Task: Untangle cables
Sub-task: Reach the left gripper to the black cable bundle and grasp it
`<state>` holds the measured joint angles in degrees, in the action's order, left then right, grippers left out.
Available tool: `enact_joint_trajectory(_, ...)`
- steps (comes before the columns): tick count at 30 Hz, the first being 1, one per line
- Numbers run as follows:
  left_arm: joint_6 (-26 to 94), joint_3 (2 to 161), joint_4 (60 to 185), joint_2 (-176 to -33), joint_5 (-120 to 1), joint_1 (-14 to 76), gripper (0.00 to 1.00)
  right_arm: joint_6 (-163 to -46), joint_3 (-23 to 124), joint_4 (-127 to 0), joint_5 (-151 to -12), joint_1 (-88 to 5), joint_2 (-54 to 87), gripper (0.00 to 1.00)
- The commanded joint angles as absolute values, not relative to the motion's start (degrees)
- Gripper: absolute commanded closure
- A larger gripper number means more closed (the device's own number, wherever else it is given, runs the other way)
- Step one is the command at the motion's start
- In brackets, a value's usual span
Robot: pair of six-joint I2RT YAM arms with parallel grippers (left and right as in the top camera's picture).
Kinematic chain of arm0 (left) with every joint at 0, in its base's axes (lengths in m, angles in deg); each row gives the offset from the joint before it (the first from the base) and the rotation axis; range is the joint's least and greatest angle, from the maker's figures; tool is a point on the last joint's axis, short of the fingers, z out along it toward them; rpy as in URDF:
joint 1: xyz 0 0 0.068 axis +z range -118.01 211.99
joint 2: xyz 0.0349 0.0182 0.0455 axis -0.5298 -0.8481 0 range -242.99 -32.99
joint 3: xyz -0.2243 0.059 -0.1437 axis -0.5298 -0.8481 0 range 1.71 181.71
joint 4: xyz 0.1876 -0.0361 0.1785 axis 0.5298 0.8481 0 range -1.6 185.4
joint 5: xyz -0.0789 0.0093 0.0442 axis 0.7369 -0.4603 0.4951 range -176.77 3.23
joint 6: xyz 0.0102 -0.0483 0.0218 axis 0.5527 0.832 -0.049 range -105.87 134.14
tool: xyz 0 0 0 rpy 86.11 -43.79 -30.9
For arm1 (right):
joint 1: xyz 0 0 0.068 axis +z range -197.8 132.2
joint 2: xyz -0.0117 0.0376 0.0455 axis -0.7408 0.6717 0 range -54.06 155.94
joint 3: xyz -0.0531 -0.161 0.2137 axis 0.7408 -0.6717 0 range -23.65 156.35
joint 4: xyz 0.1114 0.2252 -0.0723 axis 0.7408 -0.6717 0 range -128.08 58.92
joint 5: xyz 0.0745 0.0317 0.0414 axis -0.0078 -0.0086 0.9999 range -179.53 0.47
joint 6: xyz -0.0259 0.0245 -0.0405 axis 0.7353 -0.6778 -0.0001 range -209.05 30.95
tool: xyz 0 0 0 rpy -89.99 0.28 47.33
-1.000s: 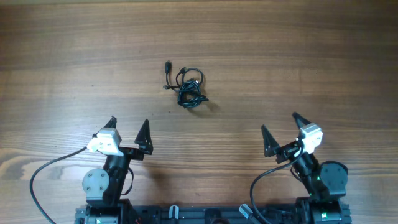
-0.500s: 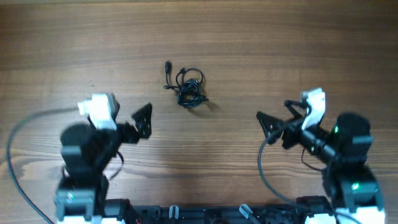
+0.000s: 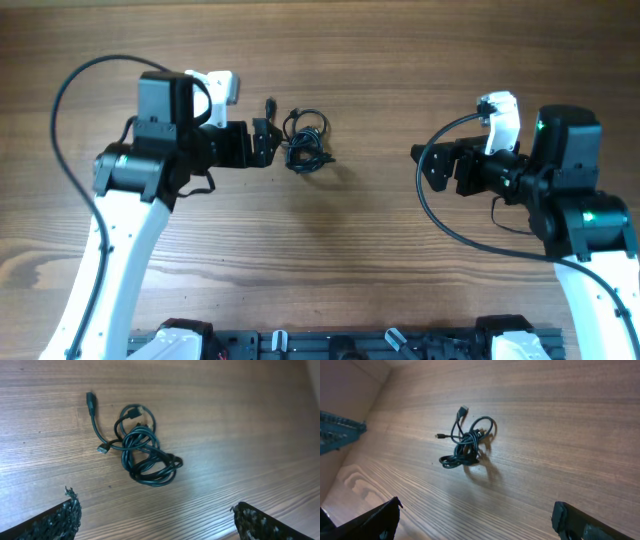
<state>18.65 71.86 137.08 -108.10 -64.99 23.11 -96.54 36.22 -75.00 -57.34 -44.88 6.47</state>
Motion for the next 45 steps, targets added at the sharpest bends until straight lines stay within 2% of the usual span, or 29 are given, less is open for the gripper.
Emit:
enact_joint_trajectory(1, 9.47, 72.43, 136.84, -114.46, -63.85, 20.46, 0.05, -96.56, 37.40, -75.13, -55.99, -44.64, 8.11, 0.00)
enact_joint_trajectory(5, 3.26, 72.43, 134.02, -122.99, -64.13, 15.31, 0.16, -96.56, 37.36, -75.57, -56.08, -44.64, 9.31, 0.00)
enact_joint_trajectory(8, -2.62, 72.43, 129.83, -128.76, -65.55, 10.87, 0.15, -96.58, 37.03, -76.11, -56.21, -44.64, 10.06, 0.00)
enact_joint_trajectory(12, -2.62, 72.43, 125.39, -132.25, -74.76, 8.18, 0.15, -96.56, 36.97, -77.66, -56.23, -44.64, 10.34, 0.00)
enact_joint_trajectory(19, -2.62, 71.70, 126.72, -134.72, -75.89, 5.89, 0.18, -96.58, 36.97, -77.86, -56.45, -44.64, 10.34, 0.00)
enact_joint_trajectory(24, -2.60, 70.87, 127.44, -135.97, -75.94, 4.55, 0.37, -96.61, 36.97, -77.97, -56.45, -44.64, 10.34, 0.00)
enact_joint_trajectory(26, -2.60, 70.85, 127.84, -136.86, -75.94, 4.55, 0.38, -96.58, 36.97, -78.08, -56.45, -44.64, 10.34, 0.00)
enact_joint_trajectory(28, -2.57, 70.85, 128.25, -138.07, -75.96, 4.55, 0.43, -96.54, 36.97, -78.36, -56.64, -44.64, 10.34, 0.00)
enact_joint_trajectory(31, -2.27, 70.85, 128.25, -138.77, -75.96, 4.55, 0.57, -96.54, 36.75, -78.36, -56.64, -44.64, 10.43, 0.00)
enact_joint_trajectory(32, -1.92, 70.87, 128.08, -138.74, -75.96, 4.55, 0.64, -96.56, 36.75, -78.34, -56.64, -44.64, 10.52, 0.00)
enact_joint_trajectory(33, -1.92, 70.90, 127.97, -138.59, -75.94, 4.55, 0.78, -96.58, 36.75, -78.34, -56.62, -44.64, 10.63, 0.00)
enact_joint_trajectory(36, 0.14, 71.38, 127.86, -138.15, -75.94, 4.60, 0.96, -96.61, 36.75, -78.32, -56.62, -44.64, 10.67, 0.00)
enact_joint_trajectory(40, 7.41, 74.11, 128.86, -134.70, -72.68, 6.02, 0.96, -96.76, 36.75, -78.32, -56.56, -44.64, 10.67, 0.00)
enact_joint_trajectory(45, 17.58, 75.31, 129.85, -129.63, -45.51, 15.55, 0.96, -97.17, 36.75, -78.25, -55.62, -44.64, 10.67, 0.00)
